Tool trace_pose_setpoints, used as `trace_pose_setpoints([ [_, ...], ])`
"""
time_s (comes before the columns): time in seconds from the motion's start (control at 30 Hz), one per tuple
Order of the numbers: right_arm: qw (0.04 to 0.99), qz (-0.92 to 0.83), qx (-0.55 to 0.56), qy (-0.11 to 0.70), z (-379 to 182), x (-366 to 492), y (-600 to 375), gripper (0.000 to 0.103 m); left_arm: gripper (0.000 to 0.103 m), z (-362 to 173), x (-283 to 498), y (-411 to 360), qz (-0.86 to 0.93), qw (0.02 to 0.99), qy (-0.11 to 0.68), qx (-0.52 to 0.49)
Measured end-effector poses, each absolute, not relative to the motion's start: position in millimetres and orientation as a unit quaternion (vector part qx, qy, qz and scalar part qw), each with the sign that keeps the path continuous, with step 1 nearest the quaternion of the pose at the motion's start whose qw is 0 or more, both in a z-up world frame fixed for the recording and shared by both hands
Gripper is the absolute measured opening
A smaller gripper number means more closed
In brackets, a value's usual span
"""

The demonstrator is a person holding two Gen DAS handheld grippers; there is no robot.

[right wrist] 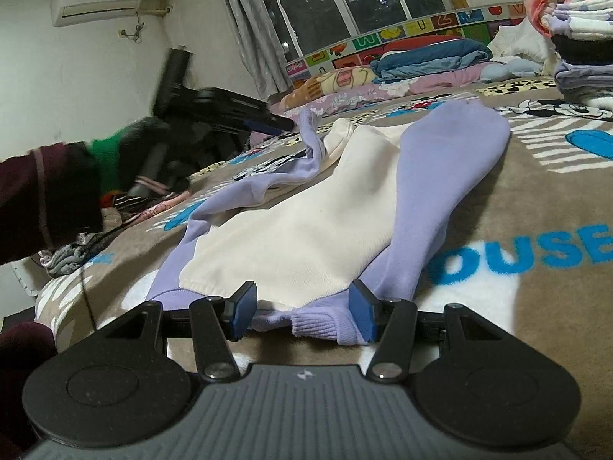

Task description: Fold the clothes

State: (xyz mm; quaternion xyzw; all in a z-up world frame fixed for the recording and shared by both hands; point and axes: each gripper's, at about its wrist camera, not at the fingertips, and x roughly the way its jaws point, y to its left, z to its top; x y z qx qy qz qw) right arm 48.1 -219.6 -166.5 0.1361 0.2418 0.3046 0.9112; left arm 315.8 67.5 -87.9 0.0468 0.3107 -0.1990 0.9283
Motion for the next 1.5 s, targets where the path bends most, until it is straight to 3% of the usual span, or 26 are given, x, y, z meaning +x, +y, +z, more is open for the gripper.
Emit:
trace_pose_setpoints([
  [0.07, 0.91, 0.306, 0.14, 0.242, -167, 48, -221, 0.054, 0.043, -94, 330, 65, -0.215, 0.921, 0.32, 0.051],
  [0.3, 0.904, 0.313, 0.16, 0.241, -169, 51, -225, 0.054, 0.044, -108, 362, 63, -0.26, 0.901, 0.345, 0.047],
  [0.33, 0.904, 0.315, 0.163, 0.241, -170, 51, -226, 0.054, 0.043, -108, 364, 64, -0.267, 0.898, 0.346, 0.042],
  [0.43, 0.901, 0.318, 0.17, 0.24, -171, 52, -227, 0.054, 0.016, -107, 363, 66, -0.278, 0.897, 0.342, 0.037],
  [0.57, 0.899, 0.32, 0.177, 0.24, -172, 51, -229, 0.054, 0.004, -96, 347, 66, -0.268, 0.907, 0.323, 0.043],
  [1.17, 0.903, 0.314, 0.169, 0.24, -170, 52, -227, 0.054, 0.002, 56, 205, 137, -0.136, 0.977, 0.158, -0.04],
  [1.5, 0.905, 0.311, 0.167, 0.239, -170, 52, -227, 0.053, 0.002, 41, 160, 212, -0.005, 0.982, 0.165, -0.088],
])
